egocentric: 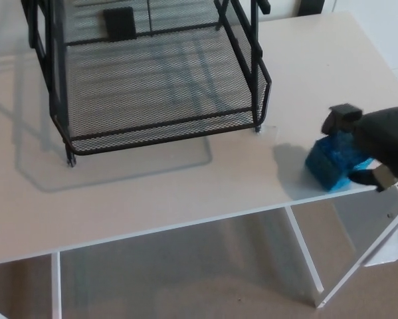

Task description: The robot walks towards a desk on which a file tray is kept in the middle and a cube is kept to its right. The robot lifts the cube using its right hand and places it on the file tray.

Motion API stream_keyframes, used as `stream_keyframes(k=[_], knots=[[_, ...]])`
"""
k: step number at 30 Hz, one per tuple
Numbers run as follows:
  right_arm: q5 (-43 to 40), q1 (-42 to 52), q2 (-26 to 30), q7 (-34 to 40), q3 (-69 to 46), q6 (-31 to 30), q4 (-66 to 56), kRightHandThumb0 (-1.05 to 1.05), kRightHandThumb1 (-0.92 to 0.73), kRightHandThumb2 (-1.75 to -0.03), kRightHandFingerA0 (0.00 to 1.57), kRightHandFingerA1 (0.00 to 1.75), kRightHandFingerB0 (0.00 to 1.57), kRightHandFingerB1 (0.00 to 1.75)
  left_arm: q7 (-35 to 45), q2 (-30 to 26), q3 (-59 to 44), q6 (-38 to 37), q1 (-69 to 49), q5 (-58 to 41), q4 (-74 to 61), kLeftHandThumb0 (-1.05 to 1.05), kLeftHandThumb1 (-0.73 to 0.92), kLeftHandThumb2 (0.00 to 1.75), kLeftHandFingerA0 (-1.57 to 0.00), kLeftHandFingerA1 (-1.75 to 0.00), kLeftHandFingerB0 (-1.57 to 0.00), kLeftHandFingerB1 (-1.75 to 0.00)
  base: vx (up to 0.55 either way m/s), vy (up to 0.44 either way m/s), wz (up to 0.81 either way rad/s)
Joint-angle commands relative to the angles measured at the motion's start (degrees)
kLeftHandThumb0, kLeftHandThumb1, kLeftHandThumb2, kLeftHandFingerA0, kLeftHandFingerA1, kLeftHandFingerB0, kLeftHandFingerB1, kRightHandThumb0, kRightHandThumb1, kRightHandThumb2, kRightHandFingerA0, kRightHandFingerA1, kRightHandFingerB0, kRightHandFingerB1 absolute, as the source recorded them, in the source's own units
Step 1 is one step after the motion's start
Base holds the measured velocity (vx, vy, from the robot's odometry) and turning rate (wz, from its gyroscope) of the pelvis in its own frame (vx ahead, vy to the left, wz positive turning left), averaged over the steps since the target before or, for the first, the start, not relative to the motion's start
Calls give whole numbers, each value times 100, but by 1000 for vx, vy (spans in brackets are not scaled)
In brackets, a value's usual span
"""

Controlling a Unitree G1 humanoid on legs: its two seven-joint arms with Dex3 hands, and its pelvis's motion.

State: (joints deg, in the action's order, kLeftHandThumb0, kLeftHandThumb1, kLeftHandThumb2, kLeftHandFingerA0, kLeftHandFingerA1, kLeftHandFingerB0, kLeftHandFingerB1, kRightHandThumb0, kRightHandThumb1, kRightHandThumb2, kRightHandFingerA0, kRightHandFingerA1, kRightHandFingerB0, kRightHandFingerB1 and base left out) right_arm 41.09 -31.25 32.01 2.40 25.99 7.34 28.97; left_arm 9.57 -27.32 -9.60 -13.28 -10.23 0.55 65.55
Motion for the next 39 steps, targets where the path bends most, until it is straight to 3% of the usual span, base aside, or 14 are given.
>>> stream_keyframes(k=[1, 3, 4, 5, 7, 8, 15, 18, 23, 29, 30, 33, 34, 39], knots=[[-238, -241, 171, 120, -420, 441, 74, -20, -68, -67, 84, 171, 73, 142, -157, -51, 42, -273, 90, 101, 141, -50, 81, 65, -50, -67, -37, -51, 0, 0, 0], [-217, -364, 246, -26, -493, 462, 26, -23, -68, -69, 80, 173, 72, 139, -181, -50, 33, -269, 131, 104, 217, -52, 80, 64, -51, -68, -38, -51, 0, 0, 0], [-223, -407, 269, 5, -546, 509, 18, -22, -67, -68, 82, 170, 75, 134, -189, -42, 31, -280, 135, 106, 239, -44, 61, 105, -53, -73, -31, -59, 0, 0, 0], [-542, -459, 275, -149, -738, 701, 14, -12, -67, -74, 83, 168, 73, 141, -180, -45, 42, -292, 123, 119, 231, -51, 81, 64, -48, -65, -37, -50, 0, 0, 0], [-531, -544, 332, -123, -835, 850, 28, -15, -64, -76, 86, 169, 74, 144, -142, -51, 43, -315, 100, 115, 206, -50, 82, 64, -48, -64, -37, -50, 0, 0, 0], [-530, -628, 385, -181, -920, 781, -50, -19, -68, -76, 85, 168, 73, 139, -193, -48, 50, -371, 77, 134, 211, -43, 63, 106, -54, -73, -30, -58, 0, 0, 0], [-583, -1066, 408, -230, -1333, 684, -142, -29, -73, -62, 80, 170, 68, 130, -140, -97, 71, -355, -8, 149, 62, -48, 67, 107, -51, -73, -32, -59, 0, 0, 0], [-700, -1413, 436, -310, -1532, 701, -168, -20, -76, -67, 78, 171, 63, 146, -128, -93, 71, -350, 20, 149, 81, -47, 66, 107, -53, -74, -35, -60, 0, 0, 0], [-592, -2284, 380, -335, -1581, 564, 33, -28, -71, -63, 81, 166, 77, 101, -165, -83, 41, -245, 130, 122, 198, -45, 65, 106, -53, -73, -33, -59, 0, 0, 0], [-645, -3524, -31, -562, -1465, 319, 261, -27, -71, -66, 80, 163, 75, 126, -200, -46, 42, -224, 229, 126, 346, -45, 63, 105, -52, -73, -29, -58, 0, 0, 0], [-666, -3638, -124, -643, -1446, 245, 225, -27, -71, -68, 85, 165, 76, 125, -203, -48, 57, -242, 219, 140, 328, -52, 80, 66, -51, -68, -40, -51, 0, 0, 0], [-563, -3930, -535, -735, -1302, -16, -18, -31, -65, -61, 84, 169, 85, 95, -204, -47, 77, -283, 266, 163, 401, -50, 81, 64, -49, -63, -39, -49, 0, 0, 0], [-496, -4021, -714, -685, -1221, -70, -85, -28, -66, -63, 89, 170, 84, 97, -210, -53, 105, -280, 284, 190, 392, -44, 63, 105, -52, -72, -31, -58, 0, 0, 0], [-476, -4087, -1171, -746, -1045, -292, -283, -25, -67, -71, 81, 174, 78, 130, -263, -25, 198, -260, 363, 232, 438, -44, 63, 105, -52, -71, -30, -57, 0, 0, 0]])
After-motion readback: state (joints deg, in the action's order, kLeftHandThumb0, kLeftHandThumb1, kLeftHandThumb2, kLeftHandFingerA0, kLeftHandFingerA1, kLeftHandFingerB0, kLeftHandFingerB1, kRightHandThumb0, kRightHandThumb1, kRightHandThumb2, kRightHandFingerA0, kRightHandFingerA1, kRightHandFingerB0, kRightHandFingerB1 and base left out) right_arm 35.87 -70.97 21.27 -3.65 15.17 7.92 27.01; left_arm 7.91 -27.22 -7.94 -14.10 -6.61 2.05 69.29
